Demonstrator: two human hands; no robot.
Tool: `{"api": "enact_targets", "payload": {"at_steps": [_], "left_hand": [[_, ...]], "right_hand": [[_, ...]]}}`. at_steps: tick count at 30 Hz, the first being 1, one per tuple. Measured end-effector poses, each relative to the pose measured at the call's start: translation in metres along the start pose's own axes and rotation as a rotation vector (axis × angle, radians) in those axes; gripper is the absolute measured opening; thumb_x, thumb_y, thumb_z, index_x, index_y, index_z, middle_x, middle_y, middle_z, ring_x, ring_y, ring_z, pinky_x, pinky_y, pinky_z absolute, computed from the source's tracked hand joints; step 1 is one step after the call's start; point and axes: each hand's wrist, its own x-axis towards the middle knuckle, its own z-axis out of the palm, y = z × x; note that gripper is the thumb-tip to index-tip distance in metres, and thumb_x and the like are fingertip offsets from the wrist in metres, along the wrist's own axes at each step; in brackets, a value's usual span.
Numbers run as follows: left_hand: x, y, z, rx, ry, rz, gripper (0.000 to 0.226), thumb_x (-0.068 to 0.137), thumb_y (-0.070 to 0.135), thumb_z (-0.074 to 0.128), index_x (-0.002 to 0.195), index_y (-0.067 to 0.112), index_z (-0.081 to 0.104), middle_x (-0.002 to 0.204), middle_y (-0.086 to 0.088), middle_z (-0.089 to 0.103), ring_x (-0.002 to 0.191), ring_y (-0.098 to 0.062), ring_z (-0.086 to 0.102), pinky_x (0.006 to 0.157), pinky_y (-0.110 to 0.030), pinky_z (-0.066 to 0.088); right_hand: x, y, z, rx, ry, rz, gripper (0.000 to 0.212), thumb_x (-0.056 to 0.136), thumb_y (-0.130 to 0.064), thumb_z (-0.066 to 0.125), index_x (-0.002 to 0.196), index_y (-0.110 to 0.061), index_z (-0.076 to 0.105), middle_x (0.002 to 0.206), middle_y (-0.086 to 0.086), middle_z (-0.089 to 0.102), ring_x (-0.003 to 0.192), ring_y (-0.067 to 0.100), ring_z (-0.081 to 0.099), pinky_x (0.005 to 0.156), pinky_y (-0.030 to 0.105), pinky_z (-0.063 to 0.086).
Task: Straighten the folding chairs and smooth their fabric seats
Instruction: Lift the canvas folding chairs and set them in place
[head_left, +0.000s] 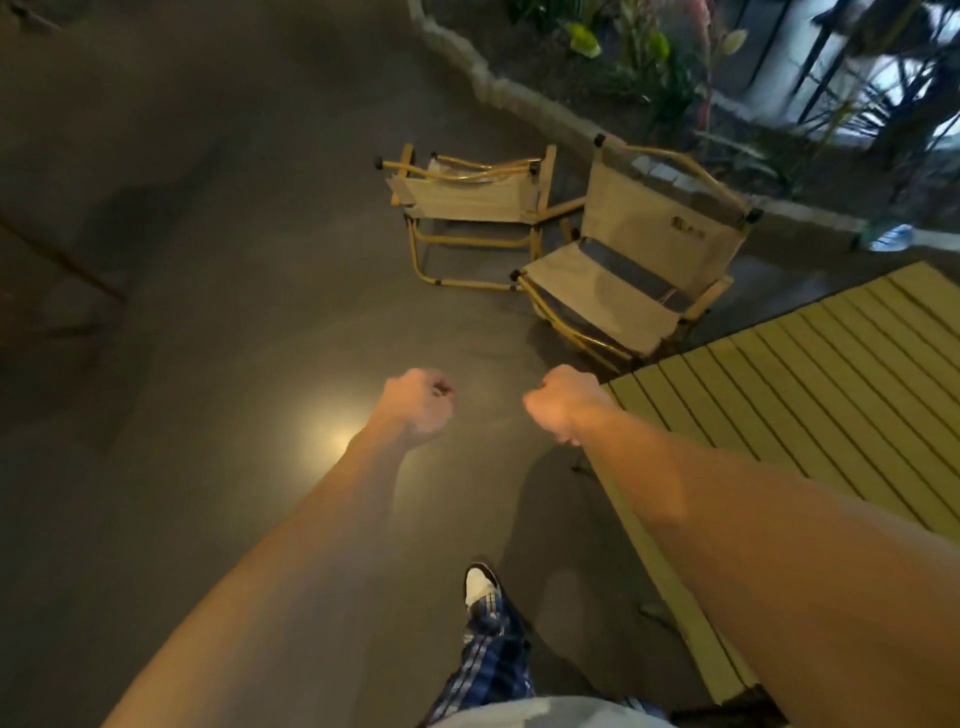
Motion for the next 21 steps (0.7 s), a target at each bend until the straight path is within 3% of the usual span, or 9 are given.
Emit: {"api": "enact_targets", "payload": {"at_steps": [4, 8, 13, 17, 21], "left_hand": [[0.11, 0.04, -0.049, 0.045, -0.067, 0.085, 0.023, 0.092, 0.025, 0.055, 0.104, 0.022, 0.074, 0.111, -0.008, 0.072, 0.108, -0.03, 0.063, 0.087, -0.029, 0.05], [0.204, 0.101, -0.073, 0.087, -0.139, 0.235, 0.026, 0.094, 0.023, 0.053, 0.111, 0.022, 0.072, 0.115, -0.003, 0.071, 0.11, -0.025, 0.062, 0.088, -0.03, 0.048], [0.339, 0.171, -0.077, 0.173, -0.233, 0.341, 0.025, 0.096, 0.027, 0.052, 0.113, 0.022, 0.07, 0.115, -0.002, 0.069, 0.108, -0.023, 0.061, 0.083, -0.03, 0.046], [0.436, 0.221, -0.082, 0.238, -0.278, 0.37, 0.026, 0.098, 0.025, 0.051, 0.117, 0.021, 0.069, 0.116, 0.0, 0.068, 0.1, -0.018, 0.06, 0.079, -0.028, 0.042], [0.525, 0.275, -0.081, 0.299, -0.328, 0.404, 0.026, 0.096, 0.028, 0.05, 0.116, 0.026, 0.067, 0.115, 0.002, 0.066, 0.101, -0.019, 0.061, 0.077, -0.03, 0.048]], "right_hand": [[0.083, -0.056, -0.044, 0.063, 0.027, 0.054, 0.034, 0.092, -0.036, 0.05, 0.116, -0.014, 0.06, 0.109, 0.012, 0.063, 0.092, 0.031, 0.066, 0.086, 0.043, 0.056], [0.157, -0.074, -0.088, 0.115, 0.019, 0.113, 0.025, 0.094, -0.034, 0.047, 0.097, -0.011, 0.056, 0.098, 0.015, 0.063, 0.084, 0.032, 0.063, 0.077, 0.037, 0.055], [0.277, -0.085, -0.149, 0.235, 0.081, 0.229, 0.026, 0.095, -0.034, 0.048, 0.093, -0.009, 0.057, 0.089, 0.012, 0.061, 0.079, 0.031, 0.064, 0.077, 0.04, 0.059], [0.374, -0.094, -0.202, 0.396, 0.1, 0.287, 0.031, 0.088, -0.03, 0.05, 0.102, -0.006, 0.062, 0.102, 0.019, 0.065, 0.091, 0.038, 0.066, 0.08, 0.042, 0.057], [0.439, -0.096, -0.25, 0.451, 0.117, 0.363, 0.031, 0.086, -0.029, 0.048, 0.103, -0.009, 0.064, 0.096, 0.013, 0.065, 0.084, 0.032, 0.065, 0.071, 0.037, 0.056]]}}
